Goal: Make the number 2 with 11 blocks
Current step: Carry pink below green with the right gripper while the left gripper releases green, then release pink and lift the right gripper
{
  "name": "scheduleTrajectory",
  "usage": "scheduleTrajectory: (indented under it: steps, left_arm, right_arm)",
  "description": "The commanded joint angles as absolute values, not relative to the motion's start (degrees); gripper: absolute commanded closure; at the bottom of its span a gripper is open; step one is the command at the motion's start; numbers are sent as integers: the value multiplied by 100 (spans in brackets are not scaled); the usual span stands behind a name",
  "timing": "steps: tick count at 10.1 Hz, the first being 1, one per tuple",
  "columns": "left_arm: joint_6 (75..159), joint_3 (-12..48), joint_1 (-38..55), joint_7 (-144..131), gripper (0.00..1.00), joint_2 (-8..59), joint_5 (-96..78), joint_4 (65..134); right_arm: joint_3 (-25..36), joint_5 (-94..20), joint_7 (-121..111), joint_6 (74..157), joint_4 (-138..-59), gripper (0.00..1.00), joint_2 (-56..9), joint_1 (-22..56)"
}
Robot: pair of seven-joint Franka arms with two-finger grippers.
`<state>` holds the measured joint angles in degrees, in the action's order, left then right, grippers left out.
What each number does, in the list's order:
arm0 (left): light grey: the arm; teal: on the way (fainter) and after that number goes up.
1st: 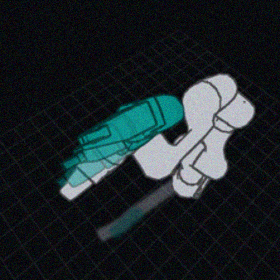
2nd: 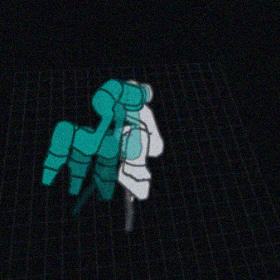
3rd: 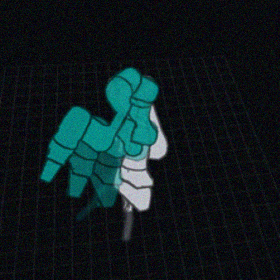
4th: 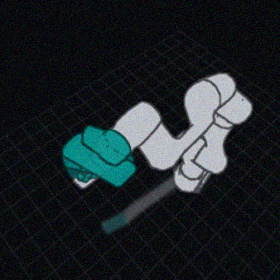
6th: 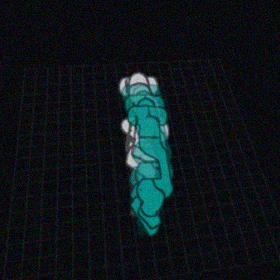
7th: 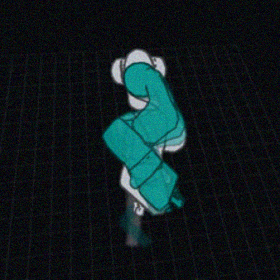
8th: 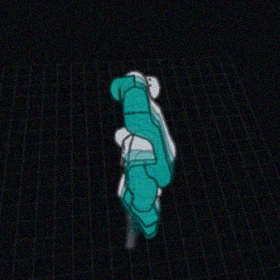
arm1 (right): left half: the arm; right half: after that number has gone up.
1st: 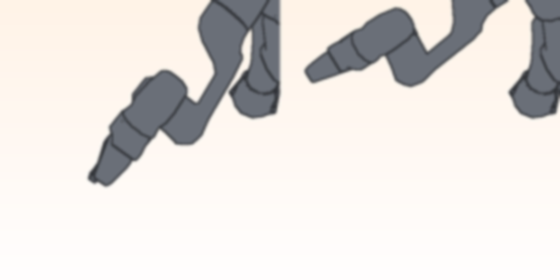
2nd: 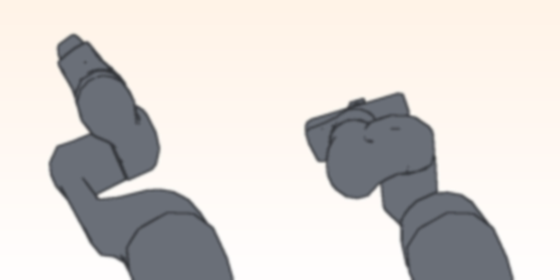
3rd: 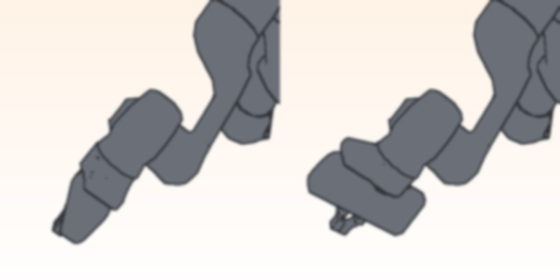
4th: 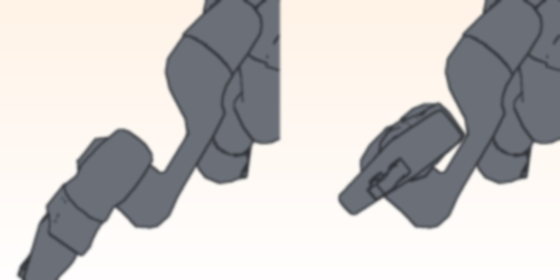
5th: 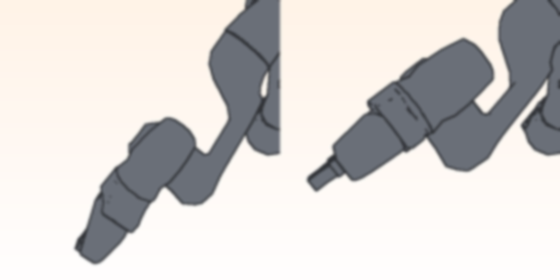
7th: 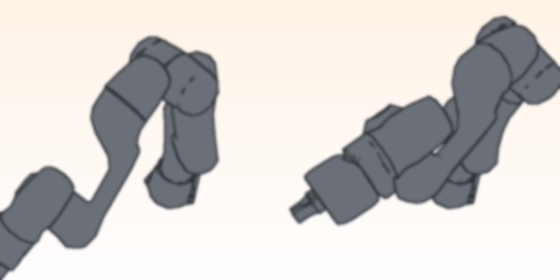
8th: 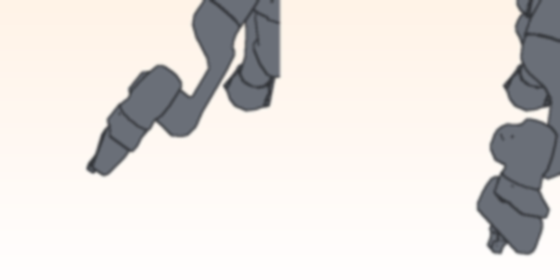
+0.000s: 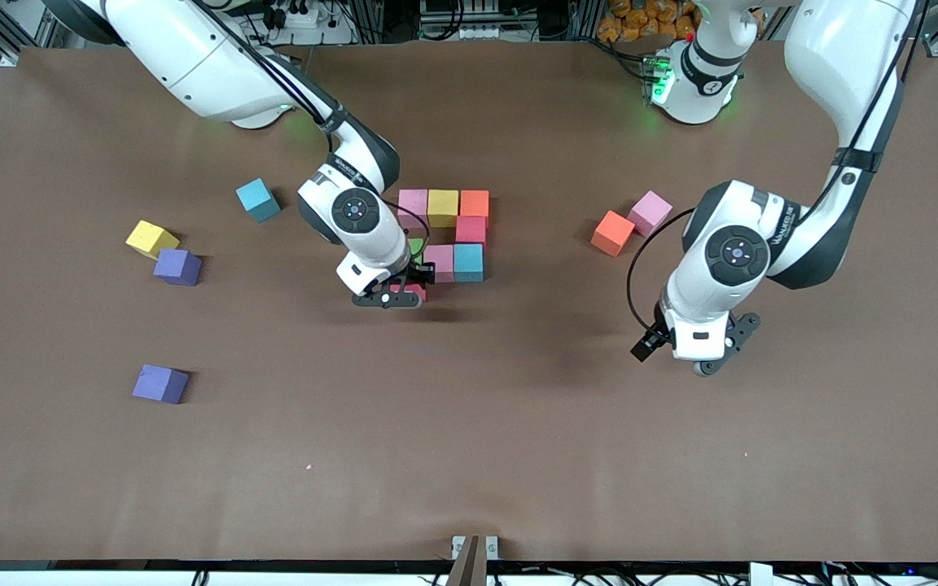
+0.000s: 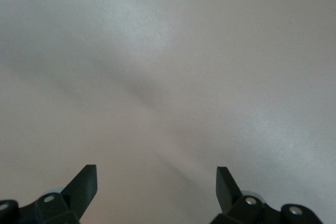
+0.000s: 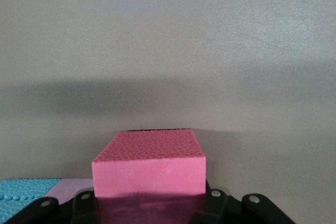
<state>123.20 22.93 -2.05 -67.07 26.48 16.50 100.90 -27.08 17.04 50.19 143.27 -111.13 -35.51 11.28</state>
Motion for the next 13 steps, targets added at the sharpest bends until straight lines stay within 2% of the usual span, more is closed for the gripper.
scheduleTrajectory:
  steps: [1, 2, 4, 7, 9, 11, 13]
  left_arm:
    - [11919, 2329, -421, -5612, 0, 2338, 1661, 10064]
    - [11744, 2329, -439, -5251, 0, 2286, 1661, 9933]
    - [11200, 2329, -439, -4355, 0, 2285, 1609, 9538]
    - [10269, 2320, -448, -2931, 0, 2285, 1573, 8783]
    - [9810, 2312, -448, -2384, 0, 2294, 1573, 8386]
    - [9677, 2329, -448, -2093, 0, 2277, 1547, 8271]
    - [8978, 2347, -448, -1585, 0, 2268, 1311, 7790]
  right_arm:
    - [-2514, 1819, 5186, 14309, -10881, 14, -3700, 1318]
    - [-2514, 1811, 5168, 14282, -10829, 0, -3674, 1310]
    - [-2444, 1784, 5089, 14125, -10732, 0, -3438, 1266]
    - [-2470, 1732, 4889, 13362, -10679, 0, -2964, 1108]
    - [-2479, 1714, 3969, 13096, -10749, 0, -2673, 679]
    - [-2487, 1714, 2487, 12991, -10802, 0, -2602, -66]
    - [-2487, 1731, 399, 12876, -10784, 0, -2593, -647]
